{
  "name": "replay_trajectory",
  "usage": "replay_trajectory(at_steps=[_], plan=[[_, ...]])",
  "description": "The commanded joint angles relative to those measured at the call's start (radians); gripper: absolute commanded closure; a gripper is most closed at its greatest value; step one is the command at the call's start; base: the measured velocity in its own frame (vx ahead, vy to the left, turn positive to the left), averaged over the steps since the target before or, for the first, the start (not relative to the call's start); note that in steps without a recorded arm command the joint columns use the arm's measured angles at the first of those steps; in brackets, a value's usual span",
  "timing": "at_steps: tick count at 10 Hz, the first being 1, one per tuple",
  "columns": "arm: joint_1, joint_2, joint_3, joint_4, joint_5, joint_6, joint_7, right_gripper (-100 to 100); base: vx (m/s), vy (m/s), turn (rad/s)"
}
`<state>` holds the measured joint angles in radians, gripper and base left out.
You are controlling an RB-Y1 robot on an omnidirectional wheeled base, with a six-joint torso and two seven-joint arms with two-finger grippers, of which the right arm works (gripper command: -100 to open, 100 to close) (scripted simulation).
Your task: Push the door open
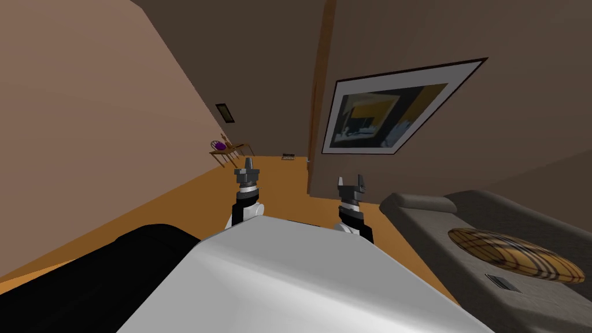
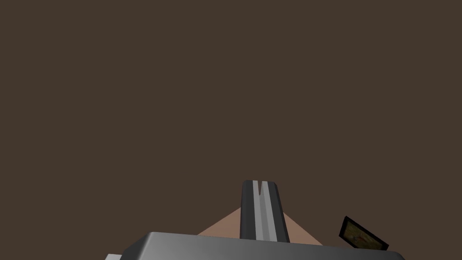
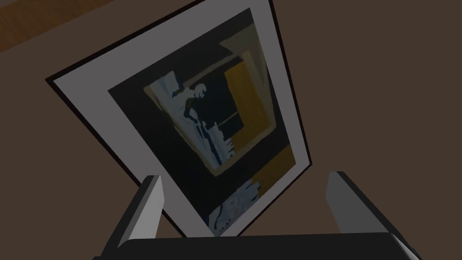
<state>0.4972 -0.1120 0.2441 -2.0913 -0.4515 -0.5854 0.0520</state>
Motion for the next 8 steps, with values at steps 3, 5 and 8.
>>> replay_trajectory(at_steps=[3, 5, 8], plan=[[0.009, -0.010, 0.030, 0.046, -0.084, -0.016, 0.000, -100, 0.157, 0.143, -0.070], [0.011, -0.015, 0.044, 0.071, -0.131, -0.022, 0.000, -100, 0.132, 0.171, -0.072], [0.015, -0.021, 0.067, 0.110, -0.206, -0.031, 0.000, -100, 0.142, 0.152, -0.078]])
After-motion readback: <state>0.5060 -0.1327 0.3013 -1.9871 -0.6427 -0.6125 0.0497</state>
